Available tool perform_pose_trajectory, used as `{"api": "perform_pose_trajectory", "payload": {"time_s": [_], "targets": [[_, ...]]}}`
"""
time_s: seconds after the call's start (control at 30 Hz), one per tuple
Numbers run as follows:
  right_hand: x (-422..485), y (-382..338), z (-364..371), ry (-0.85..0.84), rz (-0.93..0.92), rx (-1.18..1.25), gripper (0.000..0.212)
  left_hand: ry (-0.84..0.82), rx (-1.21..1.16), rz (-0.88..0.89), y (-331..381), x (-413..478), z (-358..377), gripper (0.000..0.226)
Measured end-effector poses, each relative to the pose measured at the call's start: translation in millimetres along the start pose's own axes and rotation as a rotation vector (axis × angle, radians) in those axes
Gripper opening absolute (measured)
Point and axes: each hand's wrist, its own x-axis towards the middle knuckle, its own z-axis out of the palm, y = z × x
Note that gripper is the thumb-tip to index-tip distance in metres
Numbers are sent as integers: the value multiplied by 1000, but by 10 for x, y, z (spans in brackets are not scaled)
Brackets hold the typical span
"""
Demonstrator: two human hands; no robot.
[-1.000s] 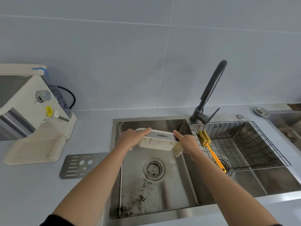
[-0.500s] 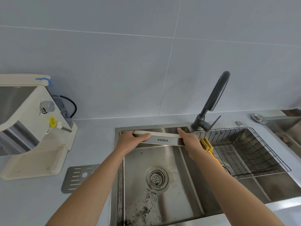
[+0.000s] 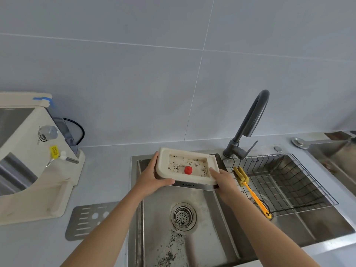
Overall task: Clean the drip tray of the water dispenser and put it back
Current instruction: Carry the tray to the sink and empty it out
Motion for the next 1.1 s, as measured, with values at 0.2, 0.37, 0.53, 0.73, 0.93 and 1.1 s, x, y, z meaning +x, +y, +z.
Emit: {"api": "perform_pose_trajectory", "payload": {"time_s": [0.2,0.37,0.53,0.73,0.93,1.1], "targets": [[87,87,-241,-52,-34,17,30,118,-162,-126,51,76,315,106],[206,133,-548,-123,-83,21,18,257,-577,-326,127,193,671,83],[371,139,-895,-175,-116,-69,29,338,-622,-384,291,216,1113,30],[499,126,-1185,-234,-167,-165,33,416,-627,-381,354,231,1439,17],[590,104,-1340,-318,-129,-155,30,462,-623,-389,360,243,1555,20],[789,-103,-1491,-297,-52,-109,53,502,-615,-375,340,280,1523,18]]}}
